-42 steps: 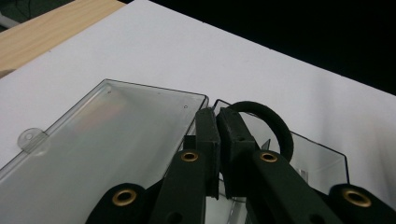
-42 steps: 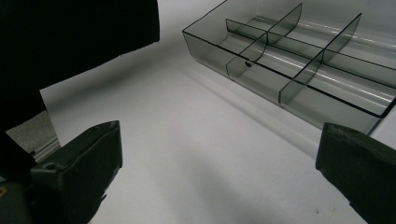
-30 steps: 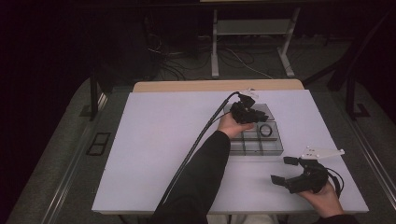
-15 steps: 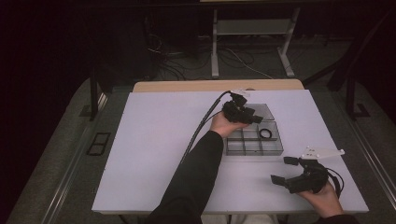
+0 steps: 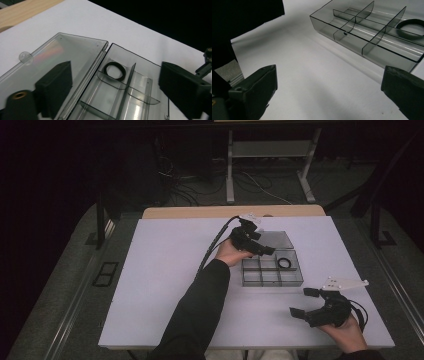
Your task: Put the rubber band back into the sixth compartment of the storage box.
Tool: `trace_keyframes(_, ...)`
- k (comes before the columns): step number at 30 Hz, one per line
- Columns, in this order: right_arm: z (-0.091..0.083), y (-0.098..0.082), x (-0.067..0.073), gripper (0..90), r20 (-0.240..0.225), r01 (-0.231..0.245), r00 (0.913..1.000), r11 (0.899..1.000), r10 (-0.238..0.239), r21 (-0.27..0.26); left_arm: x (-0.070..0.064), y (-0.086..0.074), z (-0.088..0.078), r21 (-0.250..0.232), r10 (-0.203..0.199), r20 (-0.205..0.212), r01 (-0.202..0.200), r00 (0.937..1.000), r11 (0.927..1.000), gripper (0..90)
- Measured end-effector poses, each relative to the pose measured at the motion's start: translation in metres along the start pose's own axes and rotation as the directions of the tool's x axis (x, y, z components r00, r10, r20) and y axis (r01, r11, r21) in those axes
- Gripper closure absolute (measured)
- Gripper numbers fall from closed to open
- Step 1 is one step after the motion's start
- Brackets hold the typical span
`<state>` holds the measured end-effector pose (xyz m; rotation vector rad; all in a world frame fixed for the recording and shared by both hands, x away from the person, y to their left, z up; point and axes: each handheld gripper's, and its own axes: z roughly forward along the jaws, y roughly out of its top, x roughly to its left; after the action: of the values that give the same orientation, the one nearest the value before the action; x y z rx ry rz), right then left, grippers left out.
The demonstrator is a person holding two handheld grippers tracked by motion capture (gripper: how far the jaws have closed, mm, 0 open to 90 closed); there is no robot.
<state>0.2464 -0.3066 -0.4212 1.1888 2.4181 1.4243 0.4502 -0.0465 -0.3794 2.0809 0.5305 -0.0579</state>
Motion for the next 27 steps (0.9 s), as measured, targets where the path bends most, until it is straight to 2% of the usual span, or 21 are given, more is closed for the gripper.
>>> trace_keyframes(2, 0.000, 0.000, 0.000, 0.0, 0.002, 0.005, 1.0000, 1.000, -0.005, -0.002, -0.001, 0.001, -0.004, 0.008, -0.006, 0.002, 0.006, 1.0000, 1.0000, 0.0)
trace_keyframes(4, 0.001, 0.000, 0.000, 0.0, 0.002, 0.005, 1.0000, 1.000, -0.005, -0.002, -0.002, 0.001, -0.010, 0.010, 0.010, -0.005, -0.010, 0.9999, 0.9999, 0.0)
trace_keyframes(7, 0.001, 0.000, 0.000, 0.0, 0.002, 0.007, 1.0000, 1.000, -0.007, -0.002, -0.004, -0.001, -0.018, 0.009, 0.004, -0.012, -0.004, 0.9999, 1.0000, 0.0)
trace_keyframes(18, 0.001, 0.000, -0.001, 0.0, 0.004, 0.007, 1.0000, 1.000, -0.007, -0.001, -0.008, -0.012, -0.054, -0.011, 0.020, -0.036, -0.020, 0.9991, 0.9997, 0.0)
trace_keyframes(22, 0.001, -0.001, -0.001, 0.0, 0.005, 0.005, 1.0000, 1.000, -0.005, 0.001, -0.011, -0.017, -0.066, -0.024, 0.012, -0.045, -0.013, 0.9989, 0.9996, 0.0)
trace_keyframes(27, 0.002, -0.001, 0.000, 0.0, 0.005, -0.001, 1.0000, 1.000, 0.001, 0.005, -0.014, -0.023, -0.080, -0.029, 0.024, -0.058, -0.026, 0.9980, 0.9992, 0.0)
